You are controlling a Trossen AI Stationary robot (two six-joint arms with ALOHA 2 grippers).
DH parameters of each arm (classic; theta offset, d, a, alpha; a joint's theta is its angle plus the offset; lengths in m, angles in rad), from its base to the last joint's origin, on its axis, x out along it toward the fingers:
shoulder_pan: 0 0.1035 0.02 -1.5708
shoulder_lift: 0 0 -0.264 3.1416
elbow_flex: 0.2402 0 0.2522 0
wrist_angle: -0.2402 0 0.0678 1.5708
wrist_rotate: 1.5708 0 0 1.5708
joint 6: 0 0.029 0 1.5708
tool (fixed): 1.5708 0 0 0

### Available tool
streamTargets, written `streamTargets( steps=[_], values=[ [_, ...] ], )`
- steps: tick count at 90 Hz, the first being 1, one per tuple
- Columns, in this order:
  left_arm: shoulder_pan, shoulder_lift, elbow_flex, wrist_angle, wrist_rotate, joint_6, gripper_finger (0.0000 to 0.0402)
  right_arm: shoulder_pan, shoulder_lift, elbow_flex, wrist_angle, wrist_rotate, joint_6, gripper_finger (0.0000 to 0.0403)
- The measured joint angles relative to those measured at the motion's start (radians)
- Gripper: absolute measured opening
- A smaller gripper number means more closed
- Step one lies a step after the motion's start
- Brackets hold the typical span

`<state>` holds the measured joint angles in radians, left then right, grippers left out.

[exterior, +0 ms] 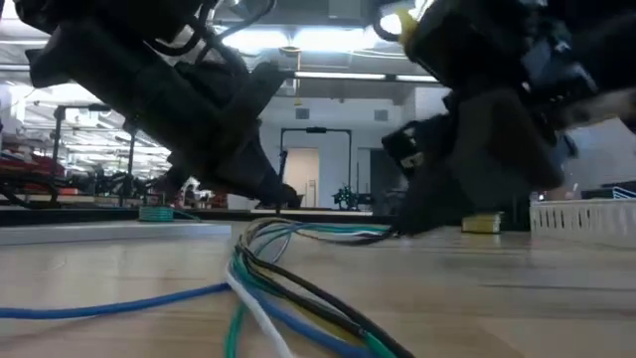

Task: Ziptie cables
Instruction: Wrap the cable wires using the black zip tie

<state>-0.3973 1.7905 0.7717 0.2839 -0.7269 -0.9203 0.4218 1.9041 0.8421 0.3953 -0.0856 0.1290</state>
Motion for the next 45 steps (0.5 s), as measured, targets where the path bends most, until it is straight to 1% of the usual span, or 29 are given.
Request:
streamTargets(
  steps=[10,20,28,34,45],
  values=[
    [0.003,0.000,0.041,-0.012,0.008,0.083,0.0000,-0.039,0.000,0.000,0.016,-0.072,0.046,0.0000],
    [0.003,0.000,0.084,-0.013,0.029,0.188,0.0000,-0.067,-0.001,0.001,0.019,-0.098,0.079,0.0000],
    [-0.001,0.000,0.110,-0.017,0.042,0.271,0.0000,-0.085,-0.002,0.001,0.029,-0.140,0.103,0.0000],
    [-0.007,0.000,0.133,-0.033,0.050,0.328,0.0000,-0.097,-0.002,0.001,0.045,-0.171,0.120,0.0000],
    [-0.019,0.000,0.163,-0.079,0.054,0.407,0.0000,-0.111,-0.002,0.002,0.073,-0.191,0.137,0.0000]
  ],
)
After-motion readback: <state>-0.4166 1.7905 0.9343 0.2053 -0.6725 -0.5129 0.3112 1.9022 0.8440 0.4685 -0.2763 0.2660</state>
